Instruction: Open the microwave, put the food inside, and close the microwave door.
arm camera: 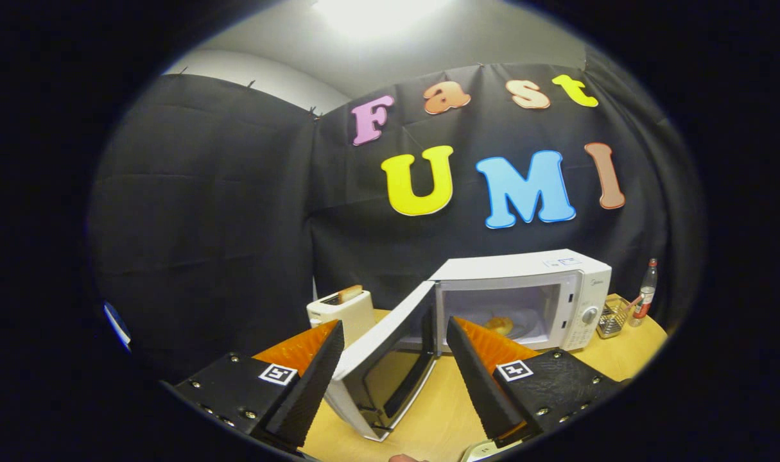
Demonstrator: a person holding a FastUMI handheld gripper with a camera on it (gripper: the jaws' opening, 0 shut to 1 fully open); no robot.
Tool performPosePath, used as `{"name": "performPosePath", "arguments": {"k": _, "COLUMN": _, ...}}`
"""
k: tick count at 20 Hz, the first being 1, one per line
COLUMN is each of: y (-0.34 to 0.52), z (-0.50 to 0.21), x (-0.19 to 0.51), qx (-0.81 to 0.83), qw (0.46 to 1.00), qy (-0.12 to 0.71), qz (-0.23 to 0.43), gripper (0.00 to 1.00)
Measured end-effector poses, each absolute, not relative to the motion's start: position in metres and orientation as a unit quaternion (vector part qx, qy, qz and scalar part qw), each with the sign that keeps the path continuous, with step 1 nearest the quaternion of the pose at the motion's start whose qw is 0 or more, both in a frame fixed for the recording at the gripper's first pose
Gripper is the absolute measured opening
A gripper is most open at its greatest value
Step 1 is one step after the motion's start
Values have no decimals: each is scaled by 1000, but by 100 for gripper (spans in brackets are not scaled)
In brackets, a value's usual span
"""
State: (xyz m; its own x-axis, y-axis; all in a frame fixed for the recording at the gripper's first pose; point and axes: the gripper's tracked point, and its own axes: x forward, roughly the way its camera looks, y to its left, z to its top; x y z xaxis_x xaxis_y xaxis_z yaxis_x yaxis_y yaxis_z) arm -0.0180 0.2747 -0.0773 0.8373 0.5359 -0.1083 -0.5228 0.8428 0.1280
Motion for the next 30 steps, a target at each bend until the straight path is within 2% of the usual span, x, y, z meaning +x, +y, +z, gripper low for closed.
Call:
{"name": "performPosePath", "arguments": {"k": 8, "y": 356, "z": -63, "x": -71, "qx": 35, "qw": 925, "qy": 53, "qz": 375, "gripper": 97}}
{"name": "performPosePath", "arguments": {"k": 13, "y": 391, "z": -100, "x": -92, "qx": 30, "qw": 900, "qy": 110, "qz": 420, "gripper": 97}}
{"name": "performPosePath", "arguments": {"k": 19, "y": 393, "z": -158, "x": -84, "qx": 14, "qw": 891, "qy": 181, "qz": 416, "gripper": 97}}
{"name": "performPosePath", "arguments": {"k": 21, "y": 388, "z": -169, "x": -78, "qx": 11, "qw": 893, "qy": 193, "qz": 406, "gripper": 89}}
{"name": "performPosePath", "arguments": {"k": 22, "y": 385, "z": -170, "x": -77, "qx": 9, "qw": 894, "qy": 196, "qz": 403, "gripper": 79}}
{"name": "performPosePath", "arguments": {"k": 23, "y": 384, "z": -173, "x": -73, "qx": 6, "qw": 897, "qy": 196, "qz": 397, "gripper": 74}}
{"name": "performPosePath", "arguments": {"k": 24, "y": 380, "z": -173, "x": -71, "qx": 1, "qw": 899, "qy": 196, "qz": 391, "gripper": 63}}
{"name": "performPosePath", "arguments": {"k": 25, "y": 375, "z": -174, "x": -67, "qx": -3, "qw": 903, "qy": 194, "qz": 383, "gripper": 57}}
{"name": "performPosePath", "arguments": {"k": 26, "y": 367, "z": -175, "x": -63, "qx": -4, "qw": 906, "qy": 195, "qz": 375, "gripper": 38}}
{"name": "performPosePath", "arguments": {"k": 28, "y": 364, "z": -177, "x": -61, "qx": -2, "qw": 904, "qy": 199, "qz": 379, "gripper": 21}}
{"name": "performPosePath", "arguments": {"k": 30, "y": 360, "z": -179, "x": -62, "qx": -18, "qw": 900, "qy": 202, "qz": 386, "gripper": 21}}
